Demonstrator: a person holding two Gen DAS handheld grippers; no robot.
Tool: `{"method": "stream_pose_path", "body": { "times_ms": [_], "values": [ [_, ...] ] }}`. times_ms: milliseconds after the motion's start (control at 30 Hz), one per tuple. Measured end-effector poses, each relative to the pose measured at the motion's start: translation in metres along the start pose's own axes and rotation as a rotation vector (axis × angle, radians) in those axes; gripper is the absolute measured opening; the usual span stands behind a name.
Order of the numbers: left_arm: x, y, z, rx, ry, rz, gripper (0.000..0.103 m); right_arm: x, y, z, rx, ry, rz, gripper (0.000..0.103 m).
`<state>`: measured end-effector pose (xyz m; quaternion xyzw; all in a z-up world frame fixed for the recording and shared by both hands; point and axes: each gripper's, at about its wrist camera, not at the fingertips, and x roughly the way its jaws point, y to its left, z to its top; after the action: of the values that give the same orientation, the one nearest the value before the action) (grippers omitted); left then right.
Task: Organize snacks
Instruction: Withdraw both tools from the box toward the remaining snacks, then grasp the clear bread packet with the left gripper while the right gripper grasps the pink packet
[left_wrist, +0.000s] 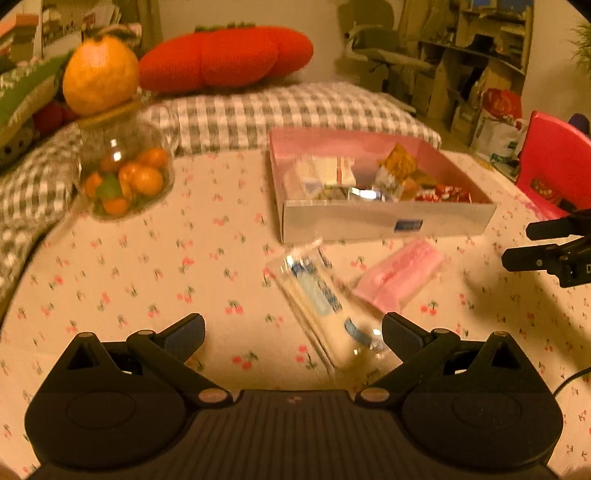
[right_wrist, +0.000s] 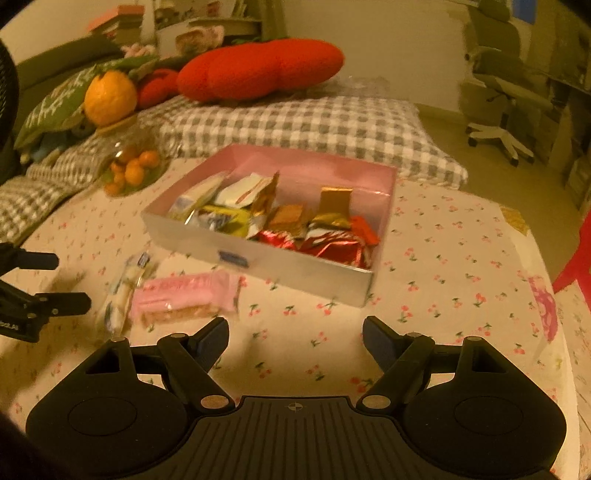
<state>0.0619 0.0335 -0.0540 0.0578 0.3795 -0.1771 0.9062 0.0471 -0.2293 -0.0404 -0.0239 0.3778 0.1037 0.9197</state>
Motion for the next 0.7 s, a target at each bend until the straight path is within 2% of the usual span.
{"method": "stream_pose_path", "body": {
  "times_ms": [267, 700],
  "values": [
    [0.014, -0.009, -0.002, -0.027, 0.043, -0.019, 0.102, 0.013, 0.02, 0.0, -0.086, 0.018, 0.02, 0.082],
    [0.024, 0.007, -0.003, -0.094, 0.078, 0.001, 0.086, 0.053, 0.05, 0.014, -0.154, 0.091, 0.096, 0.082]
  ]
}}
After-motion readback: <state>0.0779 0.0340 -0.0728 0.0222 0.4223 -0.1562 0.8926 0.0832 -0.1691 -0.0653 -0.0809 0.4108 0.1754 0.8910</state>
